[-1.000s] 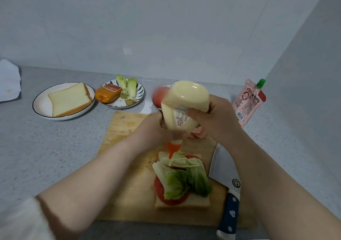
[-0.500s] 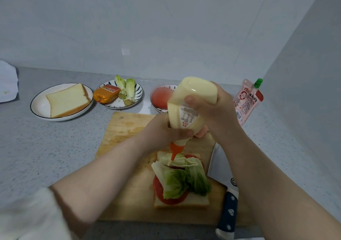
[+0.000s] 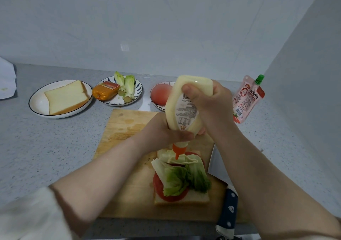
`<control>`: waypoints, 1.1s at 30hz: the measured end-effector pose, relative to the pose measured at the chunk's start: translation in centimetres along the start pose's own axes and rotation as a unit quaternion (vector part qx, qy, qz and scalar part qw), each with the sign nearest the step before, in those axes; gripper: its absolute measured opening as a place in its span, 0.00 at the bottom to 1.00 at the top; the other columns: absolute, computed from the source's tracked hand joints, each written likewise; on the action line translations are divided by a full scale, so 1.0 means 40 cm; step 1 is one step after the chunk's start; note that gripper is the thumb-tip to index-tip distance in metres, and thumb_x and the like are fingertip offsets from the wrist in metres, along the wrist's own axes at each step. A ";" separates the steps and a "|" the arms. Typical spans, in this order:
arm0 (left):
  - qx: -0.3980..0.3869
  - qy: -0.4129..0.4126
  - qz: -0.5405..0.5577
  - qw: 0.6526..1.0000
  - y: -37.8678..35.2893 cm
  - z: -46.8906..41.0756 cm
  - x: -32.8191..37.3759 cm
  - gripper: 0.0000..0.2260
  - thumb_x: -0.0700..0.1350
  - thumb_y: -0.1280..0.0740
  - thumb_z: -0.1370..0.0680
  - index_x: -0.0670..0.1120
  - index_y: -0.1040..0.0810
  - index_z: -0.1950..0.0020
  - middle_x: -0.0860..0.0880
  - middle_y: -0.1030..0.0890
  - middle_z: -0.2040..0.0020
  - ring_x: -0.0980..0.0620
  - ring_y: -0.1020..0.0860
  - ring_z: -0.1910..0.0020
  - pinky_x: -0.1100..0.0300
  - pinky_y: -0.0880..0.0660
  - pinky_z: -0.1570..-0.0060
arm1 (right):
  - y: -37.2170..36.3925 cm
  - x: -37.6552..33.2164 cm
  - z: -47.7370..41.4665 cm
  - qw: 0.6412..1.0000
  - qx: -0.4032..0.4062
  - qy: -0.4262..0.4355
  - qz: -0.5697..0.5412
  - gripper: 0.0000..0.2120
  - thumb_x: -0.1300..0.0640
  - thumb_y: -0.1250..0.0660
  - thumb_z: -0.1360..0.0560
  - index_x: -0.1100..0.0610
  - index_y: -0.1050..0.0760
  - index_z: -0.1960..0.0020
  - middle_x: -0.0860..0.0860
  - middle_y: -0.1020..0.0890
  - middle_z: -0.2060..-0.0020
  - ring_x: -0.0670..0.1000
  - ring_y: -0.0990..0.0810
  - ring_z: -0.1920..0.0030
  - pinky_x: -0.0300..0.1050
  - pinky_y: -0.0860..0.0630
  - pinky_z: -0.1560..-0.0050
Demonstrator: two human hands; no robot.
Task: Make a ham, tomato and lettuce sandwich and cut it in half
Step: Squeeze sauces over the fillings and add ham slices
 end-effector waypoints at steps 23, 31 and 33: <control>0.017 -0.038 0.022 0.999 0.001 -0.007 0.016 0.17 0.34 0.26 0.35 0.56 0.24 0.61 0.66 0.20 0.69 0.68 0.21 0.66 0.74 0.27 0.69 | -0.004 0.005 -0.007 0.999 0.043 0.000 -0.022 0.13 0.56 0.27 0.33 0.51 0.30 0.71 0.38 0.24 0.80 0.36 0.26 0.77 0.26 0.33 0.77; -0.001 -0.047 0.041 0.998 -0.060 -0.032 0.041 0.15 0.34 0.26 0.34 0.54 0.22 0.59 0.54 0.18 0.61 0.61 0.19 0.62 0.65 0.21 0.61 | 0.066 -0.009 0.000 0.997 0.068 0.013 -0.024 0.12 0.57 0.27 0.33 0.52 0.29 0.70 0.39 0.23 0.80 0.36 0.25 0.76 0.27 0.32 0.76; -0.005 -0.049 0.045 0.998 -0.077 -0.039 0.046 0.15 0.33 0.27 0.34 0.54 0.22 0.59 0.52 0.18 0.60 0.60 0.19 0.61 0.63 0.21 0.60 | 0.084 -0.010 0.003 0.997 0.074 0.013 -0.023 0.12 0.57 0.27 0.33 0.51 0.29 0.70 0.39 0.23 0.80 0.36 0.25 0.76 0.27 0.32 0.76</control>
Point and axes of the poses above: each hand's wrist, its own z-axis away from the middle knuckle, its own y-axis out of the back of the hand, x = y × z, the point moved 2 cm from there along -z, towards the middle knuckle
